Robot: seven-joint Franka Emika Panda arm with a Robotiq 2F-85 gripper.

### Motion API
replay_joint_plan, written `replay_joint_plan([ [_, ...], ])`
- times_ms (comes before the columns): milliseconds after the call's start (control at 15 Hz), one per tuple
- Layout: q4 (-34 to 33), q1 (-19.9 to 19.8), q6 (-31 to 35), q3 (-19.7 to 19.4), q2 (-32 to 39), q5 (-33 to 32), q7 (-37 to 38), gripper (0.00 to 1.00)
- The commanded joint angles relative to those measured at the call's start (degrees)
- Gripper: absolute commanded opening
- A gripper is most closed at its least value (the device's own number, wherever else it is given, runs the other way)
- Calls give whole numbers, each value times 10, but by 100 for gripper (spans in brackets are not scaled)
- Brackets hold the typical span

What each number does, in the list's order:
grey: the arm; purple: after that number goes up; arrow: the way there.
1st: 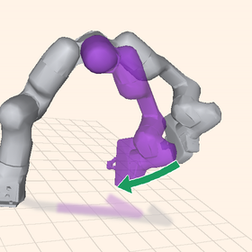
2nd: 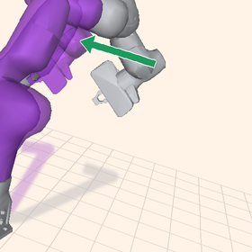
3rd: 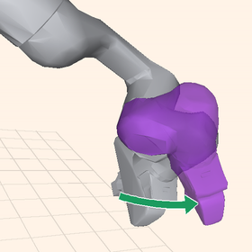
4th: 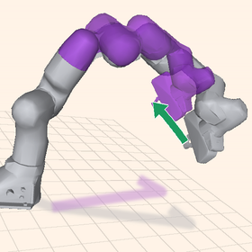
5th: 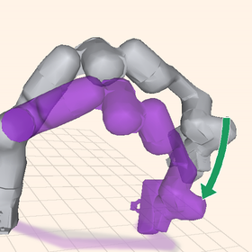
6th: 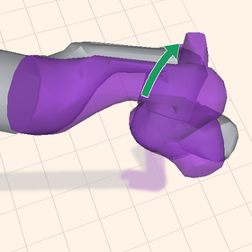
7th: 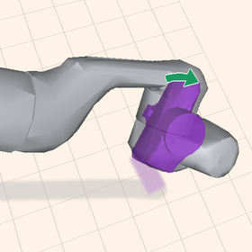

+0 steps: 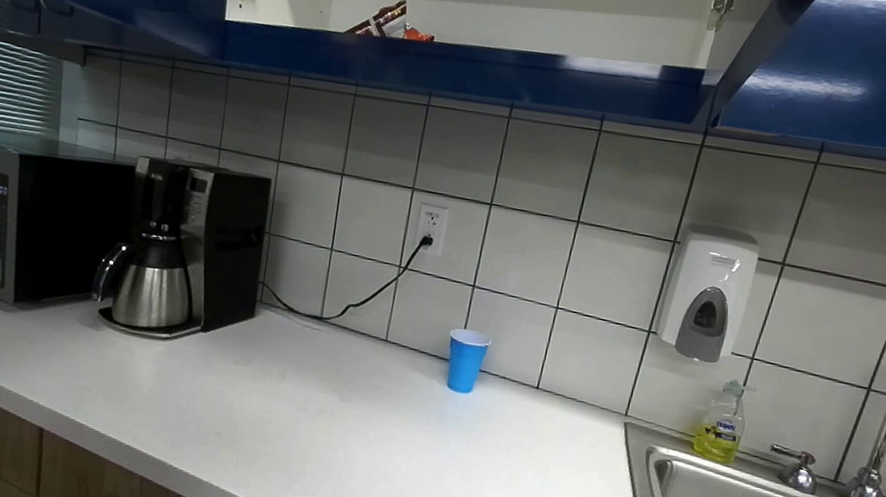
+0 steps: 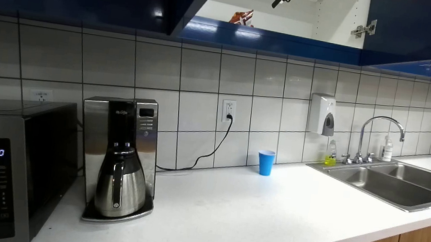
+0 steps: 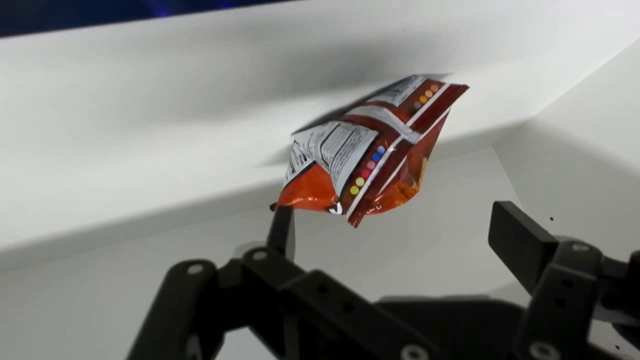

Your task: Put the packet in the cabinet

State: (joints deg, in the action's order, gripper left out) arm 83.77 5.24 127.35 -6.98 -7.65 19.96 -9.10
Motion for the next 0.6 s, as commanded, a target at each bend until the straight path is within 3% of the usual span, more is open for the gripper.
replay_joint_plan([
  [0, 60, -2, -34, -2, -57, -13, -22, 100],
  [533, 78, -24, -219, 10, -98, -79, -15, 100],
])
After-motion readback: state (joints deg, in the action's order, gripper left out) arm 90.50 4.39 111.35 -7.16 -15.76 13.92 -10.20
